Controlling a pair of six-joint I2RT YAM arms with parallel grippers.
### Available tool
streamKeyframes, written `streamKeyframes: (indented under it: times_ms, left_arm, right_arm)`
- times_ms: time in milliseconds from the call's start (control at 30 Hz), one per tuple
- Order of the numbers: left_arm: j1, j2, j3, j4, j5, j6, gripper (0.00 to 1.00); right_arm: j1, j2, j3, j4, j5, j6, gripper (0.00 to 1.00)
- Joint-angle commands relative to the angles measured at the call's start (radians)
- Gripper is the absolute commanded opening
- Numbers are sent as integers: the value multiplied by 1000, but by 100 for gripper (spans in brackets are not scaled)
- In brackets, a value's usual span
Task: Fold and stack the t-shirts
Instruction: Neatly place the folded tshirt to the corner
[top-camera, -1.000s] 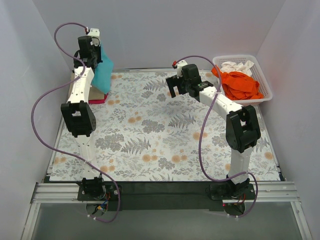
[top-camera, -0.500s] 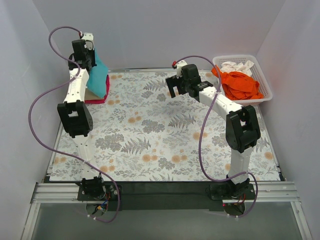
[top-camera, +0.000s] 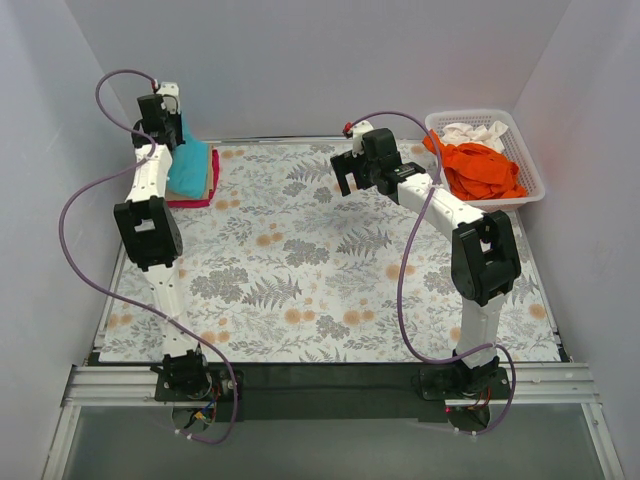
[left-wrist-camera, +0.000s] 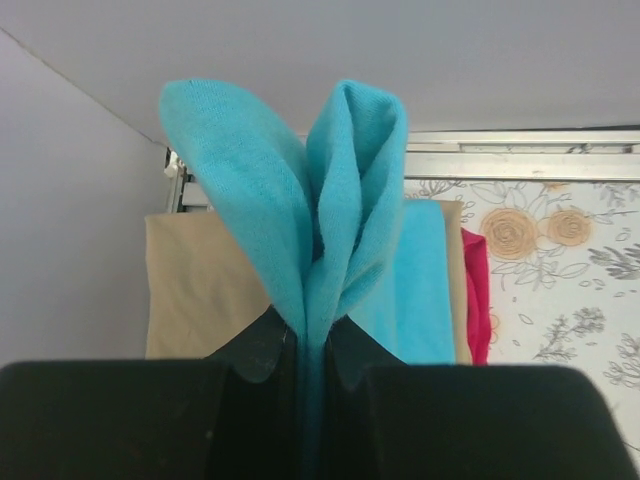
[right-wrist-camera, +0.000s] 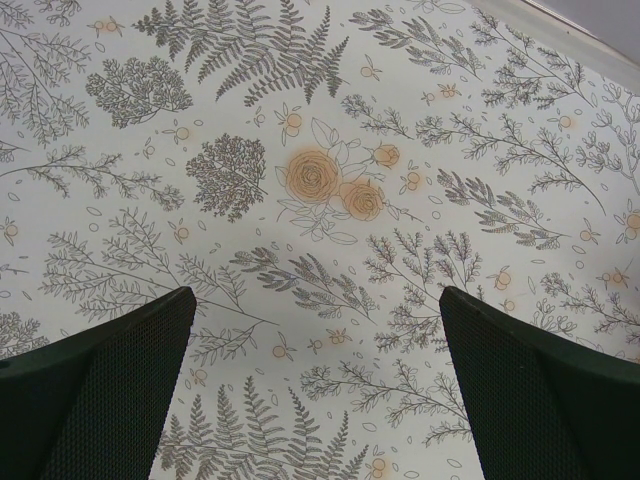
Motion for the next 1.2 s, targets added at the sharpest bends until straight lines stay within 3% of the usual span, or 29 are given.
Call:
streamKeyframes:
  times_ms: [0, 300, 467, 667, 800, 867, 1033, 1167]
  left_arm:
    - [27, 27, 27, 48, 15, 20, 0]
    - [58, 104, 41, 130, -19, 78, 4]
    - [73, 102, 47, 135, -50, 72, 39]
    - [110, 38, 96, 77, -8, 58, 50]
    - [165, -13, 101, 46, 15, 5, 66]
    - [193, -43, 98, 34, 102, -35, 72]
    - [243, -105, 18, 31, 229, -113, 74]
    - [245, -139, -53, -3, 332, -107, 67]
  right_arm:
    - [7, 6, -3, 39, 5, -14, 98]
    - [15, 5, -6, 30, -7, -12, 98]
    - [16, 0, -6, 25, -14, -12, 98]
    - [19, -4, -3, 14, -32, -15, 98]
    - [19, 2, 8, -3, -35, -21, 98]
    - [21, 2, 13, -9, -41, -21, 98]
    - [21, -4, 1, -16, -75, -23, 98]
    - [19, -14, -24, -20, -144, -33, 98]
